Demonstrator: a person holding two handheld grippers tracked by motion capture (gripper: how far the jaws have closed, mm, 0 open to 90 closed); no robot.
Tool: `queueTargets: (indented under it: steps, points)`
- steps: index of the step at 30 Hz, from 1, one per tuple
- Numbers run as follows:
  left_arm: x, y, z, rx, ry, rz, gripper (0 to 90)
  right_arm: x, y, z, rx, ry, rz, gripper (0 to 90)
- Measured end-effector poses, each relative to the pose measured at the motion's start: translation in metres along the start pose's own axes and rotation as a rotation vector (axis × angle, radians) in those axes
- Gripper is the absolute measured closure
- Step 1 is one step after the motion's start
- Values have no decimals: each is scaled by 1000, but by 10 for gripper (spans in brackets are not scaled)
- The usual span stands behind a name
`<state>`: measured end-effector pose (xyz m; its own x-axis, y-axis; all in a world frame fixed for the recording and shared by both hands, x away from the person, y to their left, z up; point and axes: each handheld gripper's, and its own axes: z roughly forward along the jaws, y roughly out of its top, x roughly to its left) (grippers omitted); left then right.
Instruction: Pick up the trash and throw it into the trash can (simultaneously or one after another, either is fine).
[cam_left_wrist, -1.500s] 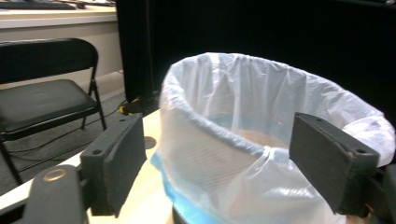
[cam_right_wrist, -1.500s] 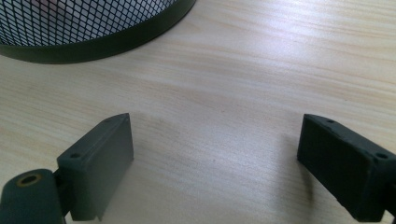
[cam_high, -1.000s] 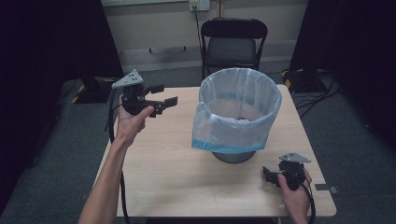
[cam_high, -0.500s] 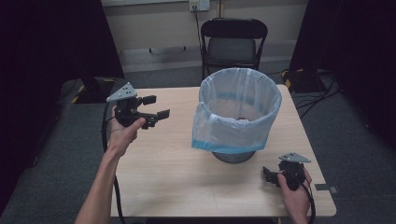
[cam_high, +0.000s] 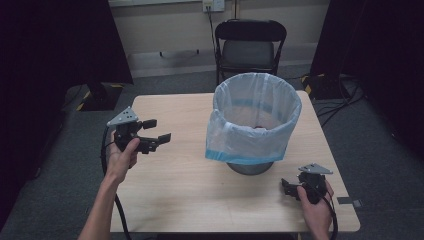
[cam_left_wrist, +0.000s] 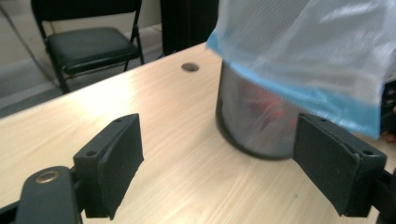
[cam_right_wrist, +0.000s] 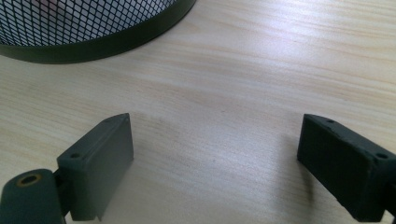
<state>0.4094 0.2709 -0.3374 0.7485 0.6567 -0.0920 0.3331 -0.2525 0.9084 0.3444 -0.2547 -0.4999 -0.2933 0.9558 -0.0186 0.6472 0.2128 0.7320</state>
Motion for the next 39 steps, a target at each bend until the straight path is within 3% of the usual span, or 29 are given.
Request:
queueTargets:
  steps: [4,11,15,24,27,33,36,39]
  points:
    - [-1,-14,-5,-1,0,-7,161,0,0,0,0,0,0,100]
    - [-3,-39,-3,59,57,-14,163,0,0,0,0,0,0,100]
    - [-4,-53,-1,76,49,-30,163,0,0,0,0,0,0,99]
    - [-1,-93,6,166,91,-73,163,0,0,0,0,0,-1,100]
    - [0,-103,10,222,78,-81,162,0,0,0,0,0,-1,100]
    - [0,-132,17,279,103,-103,163,0,0,0,0,0,0,99]
    - [3,-146,20,289,116,-150,168,0,0,0,0,0,0,100]
    - [2,-154,23,335,152,-125,180,0,0,0,0,0,0,100]
